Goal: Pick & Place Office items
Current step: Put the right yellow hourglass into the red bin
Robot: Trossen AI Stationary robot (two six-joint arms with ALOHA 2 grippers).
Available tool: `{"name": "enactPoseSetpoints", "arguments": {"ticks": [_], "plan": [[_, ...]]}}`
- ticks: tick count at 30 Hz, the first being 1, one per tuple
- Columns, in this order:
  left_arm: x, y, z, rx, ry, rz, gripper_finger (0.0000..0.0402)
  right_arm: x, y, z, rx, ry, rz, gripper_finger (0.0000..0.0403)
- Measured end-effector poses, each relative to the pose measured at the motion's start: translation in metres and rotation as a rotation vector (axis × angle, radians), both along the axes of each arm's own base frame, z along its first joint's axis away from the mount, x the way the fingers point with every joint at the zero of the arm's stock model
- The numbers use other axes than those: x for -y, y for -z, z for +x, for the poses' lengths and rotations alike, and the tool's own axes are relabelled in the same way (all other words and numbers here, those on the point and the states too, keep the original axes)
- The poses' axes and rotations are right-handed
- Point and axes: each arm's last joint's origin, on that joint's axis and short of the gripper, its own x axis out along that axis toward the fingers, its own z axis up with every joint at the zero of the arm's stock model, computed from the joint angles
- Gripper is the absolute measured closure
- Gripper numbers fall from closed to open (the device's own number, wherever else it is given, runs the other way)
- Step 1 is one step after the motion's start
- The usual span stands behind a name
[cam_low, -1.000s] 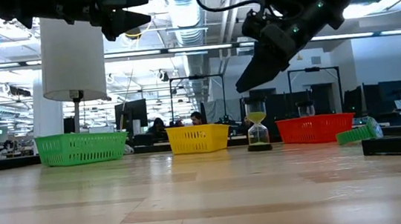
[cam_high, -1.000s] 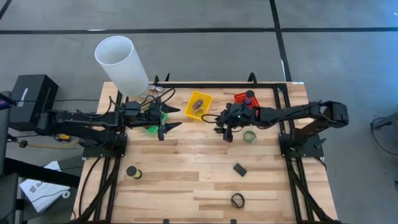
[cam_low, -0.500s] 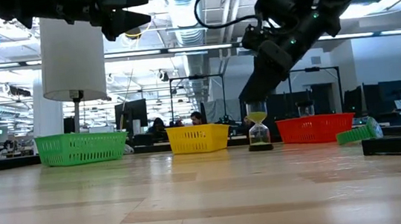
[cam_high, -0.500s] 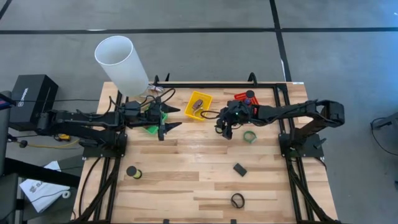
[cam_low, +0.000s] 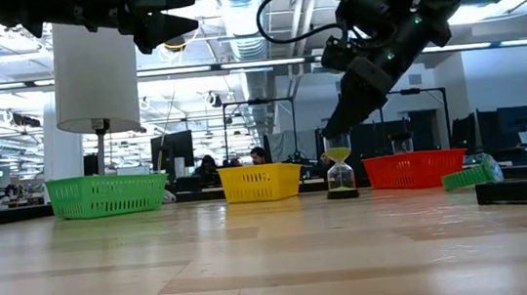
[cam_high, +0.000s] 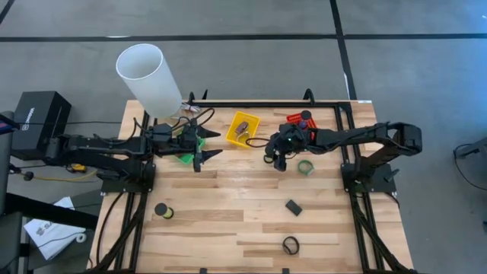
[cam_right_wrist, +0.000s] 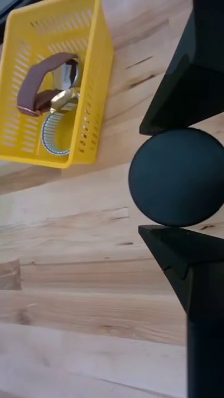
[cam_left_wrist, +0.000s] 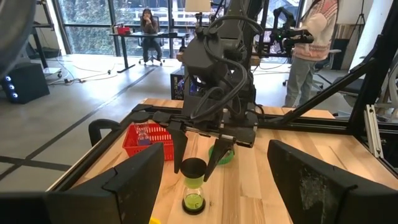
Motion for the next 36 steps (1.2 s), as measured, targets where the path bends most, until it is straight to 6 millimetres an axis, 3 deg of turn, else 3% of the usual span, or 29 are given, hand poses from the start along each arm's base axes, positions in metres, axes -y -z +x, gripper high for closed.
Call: {"name": "enactPoseSetpoints", "arguments": {"ticks": [10,18,25,31,36], "plan": [[0.0000,0.0000,0.0000,0.000,0.001,0.000,0.0119,0.0000,0.0009,0.0001,-0.005,0.000,0.001,0.0164],[0.0000,-0.0001,0.0000,0.000,0.001,0.000,0.0119,0.0003,0.0020,0.0002,-0.008,0.006,0.008,0.0193],[0.0000,0.0000,0.0000,0.000,0.000,0.000,0.0119,0.0005,0.0020,0.0001,-0.009,0.010,0.004,0.0175],[0.0000,0.0001,0.0001,0.000,0.001,0.000,0.0119,0.0008,0.0020,0.0001,-0.010,0.015,0.000,0.0200],[0.0000,0.0000,0.0000,0.000,0.001,0.000,0.0119,0.0012,0.0020,0.0000,-0.010,0.017,0.000,0.0196]]}}
